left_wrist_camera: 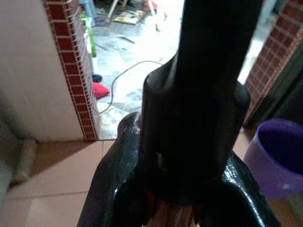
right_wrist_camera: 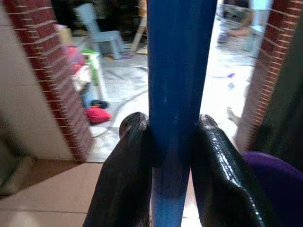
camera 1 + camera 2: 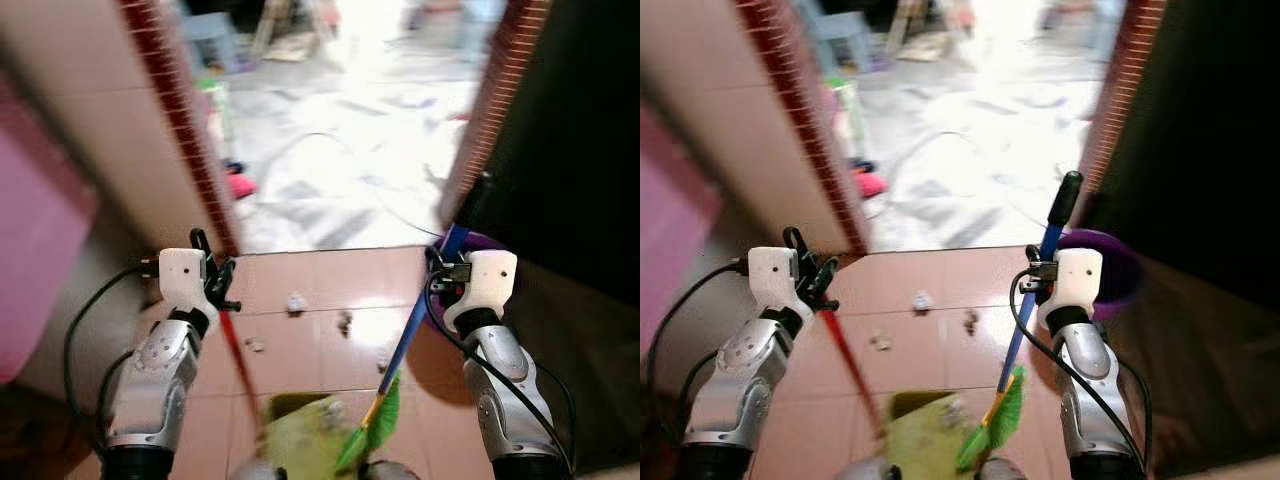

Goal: Sweep floor

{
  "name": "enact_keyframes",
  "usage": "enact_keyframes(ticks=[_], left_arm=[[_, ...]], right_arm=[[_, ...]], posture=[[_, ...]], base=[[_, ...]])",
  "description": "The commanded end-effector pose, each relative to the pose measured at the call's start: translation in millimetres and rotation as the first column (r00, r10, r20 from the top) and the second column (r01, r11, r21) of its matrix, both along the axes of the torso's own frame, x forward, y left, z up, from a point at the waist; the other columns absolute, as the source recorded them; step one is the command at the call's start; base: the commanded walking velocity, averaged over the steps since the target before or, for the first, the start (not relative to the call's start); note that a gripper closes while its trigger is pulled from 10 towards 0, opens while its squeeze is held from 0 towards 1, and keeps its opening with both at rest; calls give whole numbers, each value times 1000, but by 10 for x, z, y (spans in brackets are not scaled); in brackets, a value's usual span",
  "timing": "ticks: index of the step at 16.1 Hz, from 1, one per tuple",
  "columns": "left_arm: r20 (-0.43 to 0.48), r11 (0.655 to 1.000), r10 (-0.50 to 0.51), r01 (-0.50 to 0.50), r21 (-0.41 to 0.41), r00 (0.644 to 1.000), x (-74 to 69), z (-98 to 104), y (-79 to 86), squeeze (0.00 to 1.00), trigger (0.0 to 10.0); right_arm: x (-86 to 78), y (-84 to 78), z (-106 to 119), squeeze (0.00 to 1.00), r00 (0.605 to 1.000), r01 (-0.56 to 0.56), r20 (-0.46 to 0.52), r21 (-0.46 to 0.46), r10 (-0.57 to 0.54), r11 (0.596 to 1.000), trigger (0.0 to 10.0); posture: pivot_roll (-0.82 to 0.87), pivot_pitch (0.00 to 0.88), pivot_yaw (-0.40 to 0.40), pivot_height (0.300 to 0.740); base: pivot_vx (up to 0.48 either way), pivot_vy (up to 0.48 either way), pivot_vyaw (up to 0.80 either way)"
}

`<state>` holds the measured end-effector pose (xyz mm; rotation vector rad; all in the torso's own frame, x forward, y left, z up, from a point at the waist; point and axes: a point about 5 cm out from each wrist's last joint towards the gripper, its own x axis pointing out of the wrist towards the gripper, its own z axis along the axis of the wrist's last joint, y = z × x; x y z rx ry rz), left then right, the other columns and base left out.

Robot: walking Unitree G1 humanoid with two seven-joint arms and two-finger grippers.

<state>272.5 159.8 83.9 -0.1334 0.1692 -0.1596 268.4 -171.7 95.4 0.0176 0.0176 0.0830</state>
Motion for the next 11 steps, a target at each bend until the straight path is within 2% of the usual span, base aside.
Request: enact_keyframes(ticks=[1,4,5,6,8,11], left_arm=[[74,999,-13,16,-33,997,56,164,-26,0,10000],[82,1000,-2,3,-6,997,77,150,6,0,10000],[97,998,22,-28,59,995,105,138,58,0,10000],[101,996,32,-41,83,994,116,134,77,0,10000],[113,989,33,-49,140,993,140,89,136,0,10000],[123,982,34,-56,180,992,163,73,146,0,10000]], right_arm=[[-1,6,75,0,999,-9,39,-10,10,1000,10000],[15,-3,99,0,999,-15,52,-16,16,1000,10000],[33,31,125,0,995,-76,66,-42,79,996,10000],[37,57,137,0,991,-109,72,-50,112,993,10000],[90,204,246,0,957,-269,97,-48,273,962,10000],[181,203,378,0,943,-300,131,-55,305,952,10000]], posture=[[-148,0,69,740],[-150,0,68,740],[-149,0,57,740],[-149,0,57,740],[-150,0,46,740],[-149,0,38,740]], base=[[0,0,0],[0,0,0],[0,0,0],[0,0,0],[0,0,0],[0,0,0]])
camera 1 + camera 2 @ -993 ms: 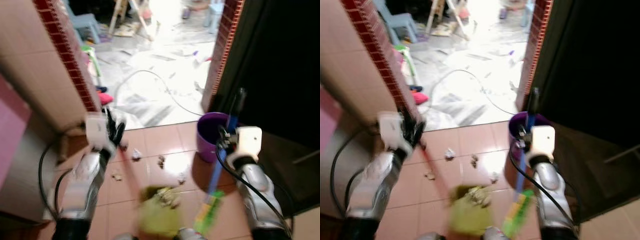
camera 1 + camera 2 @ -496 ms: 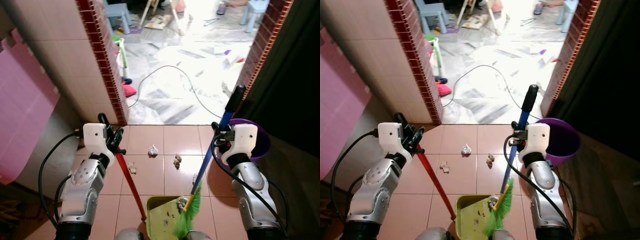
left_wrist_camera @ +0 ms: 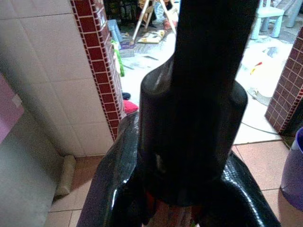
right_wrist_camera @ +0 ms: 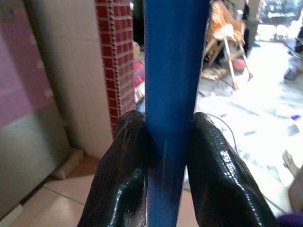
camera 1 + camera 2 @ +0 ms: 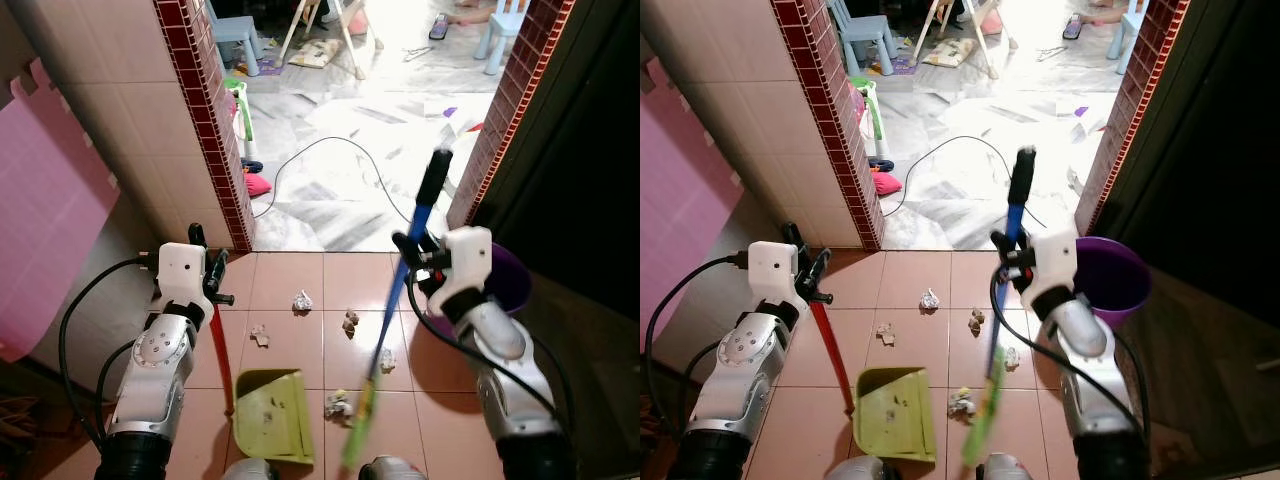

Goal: Sweep floor

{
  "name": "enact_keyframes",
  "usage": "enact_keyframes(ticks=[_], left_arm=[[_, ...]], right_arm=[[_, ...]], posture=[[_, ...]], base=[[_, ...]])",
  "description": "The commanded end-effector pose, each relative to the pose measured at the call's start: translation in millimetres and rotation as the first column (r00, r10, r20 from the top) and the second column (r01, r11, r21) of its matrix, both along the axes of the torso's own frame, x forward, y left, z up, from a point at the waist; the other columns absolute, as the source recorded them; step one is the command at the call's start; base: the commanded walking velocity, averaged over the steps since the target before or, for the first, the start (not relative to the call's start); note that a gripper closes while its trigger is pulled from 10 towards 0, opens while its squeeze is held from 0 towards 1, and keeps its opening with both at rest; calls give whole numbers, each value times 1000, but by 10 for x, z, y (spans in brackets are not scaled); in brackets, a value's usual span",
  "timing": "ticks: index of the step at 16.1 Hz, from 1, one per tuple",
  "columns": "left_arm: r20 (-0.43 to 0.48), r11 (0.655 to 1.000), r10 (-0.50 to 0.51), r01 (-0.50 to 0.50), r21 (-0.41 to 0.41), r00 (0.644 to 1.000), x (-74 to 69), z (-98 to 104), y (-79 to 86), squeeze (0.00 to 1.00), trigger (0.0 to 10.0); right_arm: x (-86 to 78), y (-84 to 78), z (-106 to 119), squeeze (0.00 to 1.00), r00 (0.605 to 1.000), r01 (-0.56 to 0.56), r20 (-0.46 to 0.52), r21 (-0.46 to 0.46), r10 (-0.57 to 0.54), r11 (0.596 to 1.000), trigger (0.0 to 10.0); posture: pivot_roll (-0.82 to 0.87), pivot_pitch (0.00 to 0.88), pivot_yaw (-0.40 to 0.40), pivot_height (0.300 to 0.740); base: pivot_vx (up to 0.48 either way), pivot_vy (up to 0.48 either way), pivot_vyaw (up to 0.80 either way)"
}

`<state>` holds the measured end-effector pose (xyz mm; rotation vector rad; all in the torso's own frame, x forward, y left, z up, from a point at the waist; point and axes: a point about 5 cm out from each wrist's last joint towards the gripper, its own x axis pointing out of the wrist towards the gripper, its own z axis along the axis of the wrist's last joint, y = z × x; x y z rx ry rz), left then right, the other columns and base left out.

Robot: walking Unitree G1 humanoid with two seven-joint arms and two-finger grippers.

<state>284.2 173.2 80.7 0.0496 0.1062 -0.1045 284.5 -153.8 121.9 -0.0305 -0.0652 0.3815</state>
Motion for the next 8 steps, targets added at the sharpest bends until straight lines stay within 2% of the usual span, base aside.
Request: enact_keyframes(ticks=[1,4,8], left_arm=[[52,999,7,-9,32,999,73,87,13,0,10000],[70,997,21,-26,79,997,172,58,-34,0,10000],[87,992,3,-14,123,996,302,9,-150,0,10000]], right_arm=[[67,10,194,0,995,-36,92,-30,38,999,10000],[125,22,254,0,977,-118,152,-181,146,976,10000],[187,53,196,0,963,-201,126,-246,237,948,10000]], posture=[[-150,0,35,740],[-159,0,30,740],[-178,0,25,740]], base=[[0,0,0],[0,0,0],[0,0,0]])
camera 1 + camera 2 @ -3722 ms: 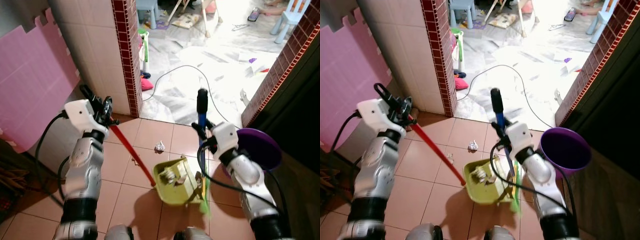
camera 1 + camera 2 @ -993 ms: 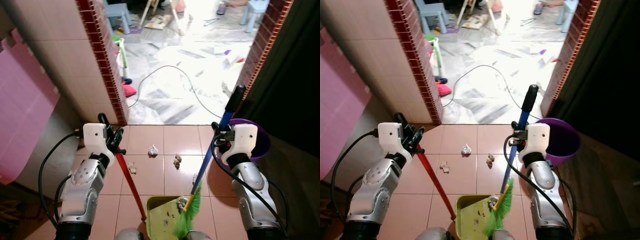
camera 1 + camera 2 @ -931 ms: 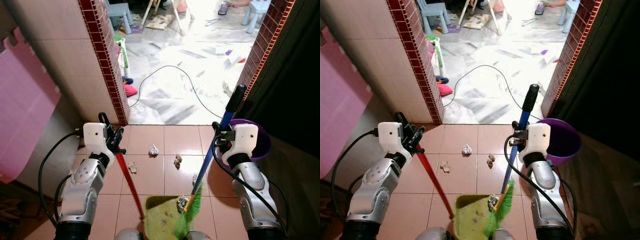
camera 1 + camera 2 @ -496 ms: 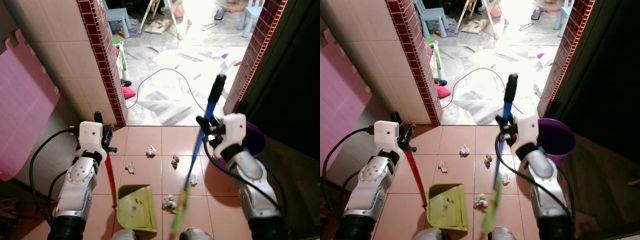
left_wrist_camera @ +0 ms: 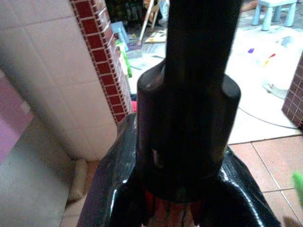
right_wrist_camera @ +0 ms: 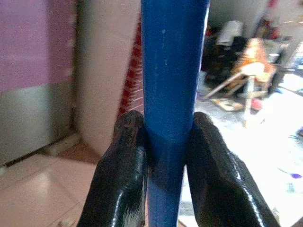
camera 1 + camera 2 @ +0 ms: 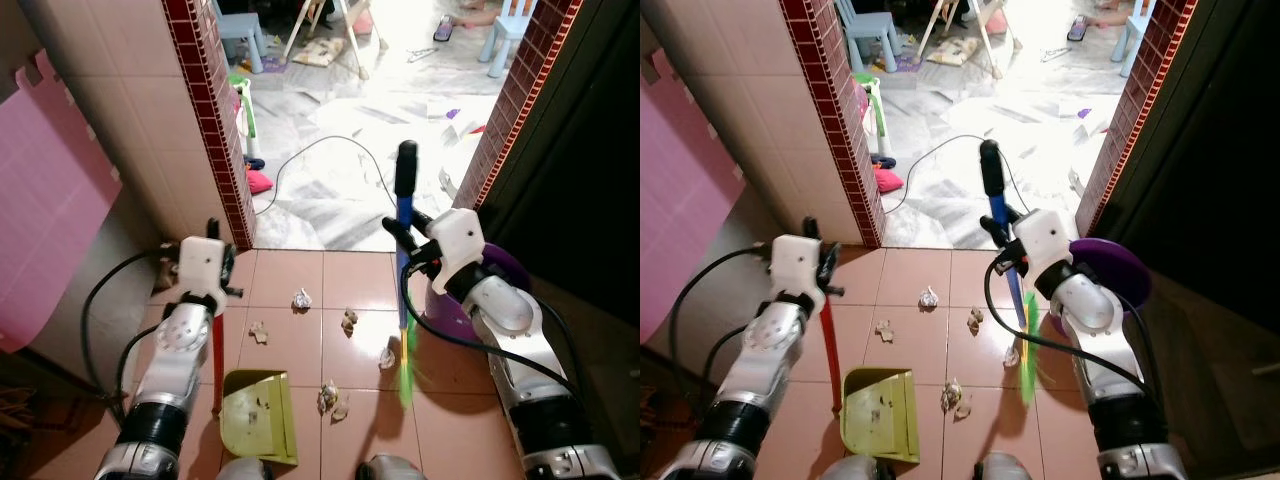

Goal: Sweep floor

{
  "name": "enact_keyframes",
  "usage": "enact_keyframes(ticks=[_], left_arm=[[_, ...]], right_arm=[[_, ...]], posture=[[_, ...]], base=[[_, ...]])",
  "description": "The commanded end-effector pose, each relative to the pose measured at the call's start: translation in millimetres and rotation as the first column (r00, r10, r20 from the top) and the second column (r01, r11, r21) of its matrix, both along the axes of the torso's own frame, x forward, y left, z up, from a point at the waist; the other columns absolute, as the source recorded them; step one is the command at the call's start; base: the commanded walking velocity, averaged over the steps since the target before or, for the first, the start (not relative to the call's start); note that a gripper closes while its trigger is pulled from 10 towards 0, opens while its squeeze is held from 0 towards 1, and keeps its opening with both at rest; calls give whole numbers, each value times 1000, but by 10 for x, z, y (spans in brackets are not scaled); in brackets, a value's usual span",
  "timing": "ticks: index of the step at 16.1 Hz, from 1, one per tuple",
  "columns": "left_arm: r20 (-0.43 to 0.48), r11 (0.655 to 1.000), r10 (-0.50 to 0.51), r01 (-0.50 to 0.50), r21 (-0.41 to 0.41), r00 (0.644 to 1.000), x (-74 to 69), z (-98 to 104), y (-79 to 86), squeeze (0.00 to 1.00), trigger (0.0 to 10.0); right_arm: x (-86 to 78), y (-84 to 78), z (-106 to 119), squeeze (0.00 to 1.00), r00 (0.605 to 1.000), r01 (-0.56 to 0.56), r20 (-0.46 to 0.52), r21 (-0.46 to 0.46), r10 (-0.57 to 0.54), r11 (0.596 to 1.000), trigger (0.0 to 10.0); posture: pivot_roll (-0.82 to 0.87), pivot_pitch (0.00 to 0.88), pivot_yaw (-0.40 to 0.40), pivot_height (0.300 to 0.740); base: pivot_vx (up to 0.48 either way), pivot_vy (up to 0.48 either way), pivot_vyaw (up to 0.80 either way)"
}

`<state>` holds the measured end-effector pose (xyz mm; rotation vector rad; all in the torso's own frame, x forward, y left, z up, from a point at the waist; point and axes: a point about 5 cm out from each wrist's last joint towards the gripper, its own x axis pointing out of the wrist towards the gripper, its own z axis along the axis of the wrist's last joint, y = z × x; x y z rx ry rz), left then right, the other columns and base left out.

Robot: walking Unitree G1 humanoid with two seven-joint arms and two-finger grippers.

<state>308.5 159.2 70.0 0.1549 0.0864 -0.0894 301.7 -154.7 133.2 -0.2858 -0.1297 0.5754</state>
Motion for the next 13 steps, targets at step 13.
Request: enact_keyframes(ticks=[13], left_arm=[[40,996,34,-30,-89,999,244,10,-194,0,10000]], right_arm=[[-50,488,-161,0,972,-237,3,64,237,969,10000]], posture=[[-222,113,-17,740]], base=[[0,0,0]])
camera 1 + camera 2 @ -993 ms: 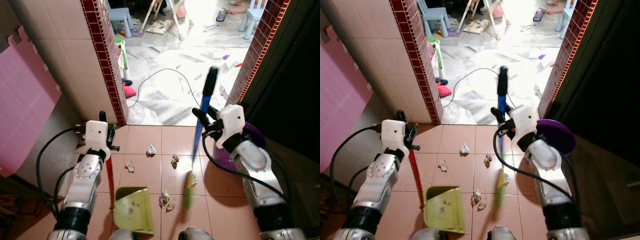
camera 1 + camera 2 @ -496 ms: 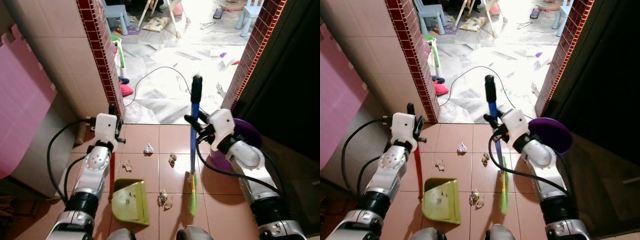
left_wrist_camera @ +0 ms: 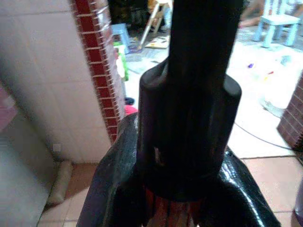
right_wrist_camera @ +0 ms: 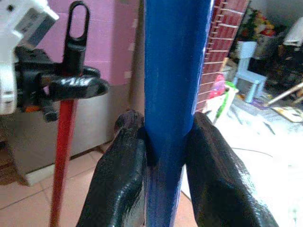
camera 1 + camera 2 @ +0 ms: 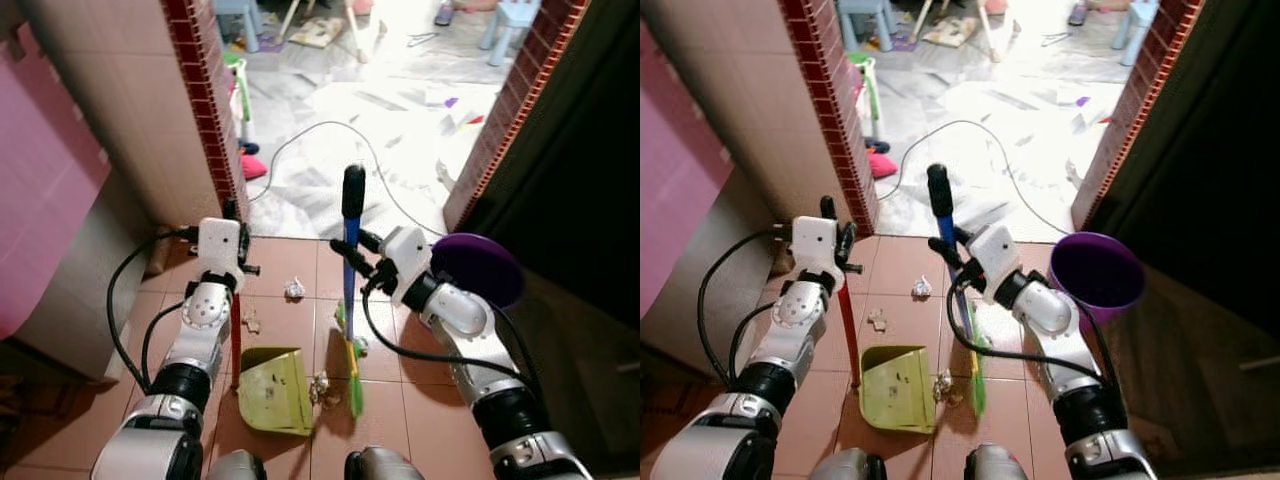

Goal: Sweep floor

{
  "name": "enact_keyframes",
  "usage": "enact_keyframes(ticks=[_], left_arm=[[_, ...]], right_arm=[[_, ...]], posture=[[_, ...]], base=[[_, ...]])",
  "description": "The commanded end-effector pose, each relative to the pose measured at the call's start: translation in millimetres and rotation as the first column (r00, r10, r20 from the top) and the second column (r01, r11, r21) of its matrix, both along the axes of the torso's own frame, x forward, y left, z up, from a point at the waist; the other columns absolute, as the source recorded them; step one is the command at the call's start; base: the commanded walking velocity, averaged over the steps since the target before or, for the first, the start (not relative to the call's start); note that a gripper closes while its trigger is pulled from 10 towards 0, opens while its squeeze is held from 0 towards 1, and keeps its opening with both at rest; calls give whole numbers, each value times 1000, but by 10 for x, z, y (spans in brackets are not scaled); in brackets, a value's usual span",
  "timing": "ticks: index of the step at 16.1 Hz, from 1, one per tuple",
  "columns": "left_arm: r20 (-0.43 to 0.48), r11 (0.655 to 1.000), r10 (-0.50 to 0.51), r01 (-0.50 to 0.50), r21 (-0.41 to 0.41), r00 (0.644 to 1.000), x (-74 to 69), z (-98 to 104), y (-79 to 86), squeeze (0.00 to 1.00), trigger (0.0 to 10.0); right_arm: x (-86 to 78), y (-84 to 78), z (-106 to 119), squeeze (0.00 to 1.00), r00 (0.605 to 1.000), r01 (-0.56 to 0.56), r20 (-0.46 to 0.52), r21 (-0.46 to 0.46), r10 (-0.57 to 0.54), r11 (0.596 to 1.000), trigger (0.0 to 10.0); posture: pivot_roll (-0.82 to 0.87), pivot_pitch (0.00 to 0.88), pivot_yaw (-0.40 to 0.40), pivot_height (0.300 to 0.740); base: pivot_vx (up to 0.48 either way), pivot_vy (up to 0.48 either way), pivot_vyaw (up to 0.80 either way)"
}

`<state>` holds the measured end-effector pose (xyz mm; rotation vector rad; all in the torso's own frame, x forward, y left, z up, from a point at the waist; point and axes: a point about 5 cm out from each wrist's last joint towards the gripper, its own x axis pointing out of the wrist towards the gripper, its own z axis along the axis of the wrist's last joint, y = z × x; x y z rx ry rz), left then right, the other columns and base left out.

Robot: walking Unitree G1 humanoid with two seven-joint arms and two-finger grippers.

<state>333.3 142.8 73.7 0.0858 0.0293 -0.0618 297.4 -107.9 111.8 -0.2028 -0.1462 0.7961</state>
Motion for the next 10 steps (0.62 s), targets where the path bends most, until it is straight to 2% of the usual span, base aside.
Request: enact_keyframes(ticks=[1,5,7,8,10], left_arm=[[-17,1000,4,-4,-20,1000,-5,-33,-34,0,10000],[-17,999,-31,30,-35,999,-45,-85,-192,0,10000],[-14,998,-45,44,-48,999,-22,-67,-256,0,10000],[-13,998,-46,45,-49,999,-18,-65,-264,0,10000],[-13,997,-48,47,-57,999,-4,-53,-291,0,10000]], right_arm=[[-16,31,48,0,999,-22,30,4,22,1000,10000],[-125,178,-23,0,996,-88,-18,35,89,996,10000],[-244,356,-82,0,984,-159,-71,71,164,985,10000],[-257,384,-82,0,982,-165,-77,82,172,983,10000],[-235,507,-5,0,982,-129,-111,204,154,971,10000]], posture=[[-223,114,-18,740],[-234,104,-21,740],[-238,88,-22,740],[-238,87,-22,740],[-240,69,-24,740]], base=[[0,0,0],[0,0,0],[0,0,0],[0,0,0],[0,0,0]])
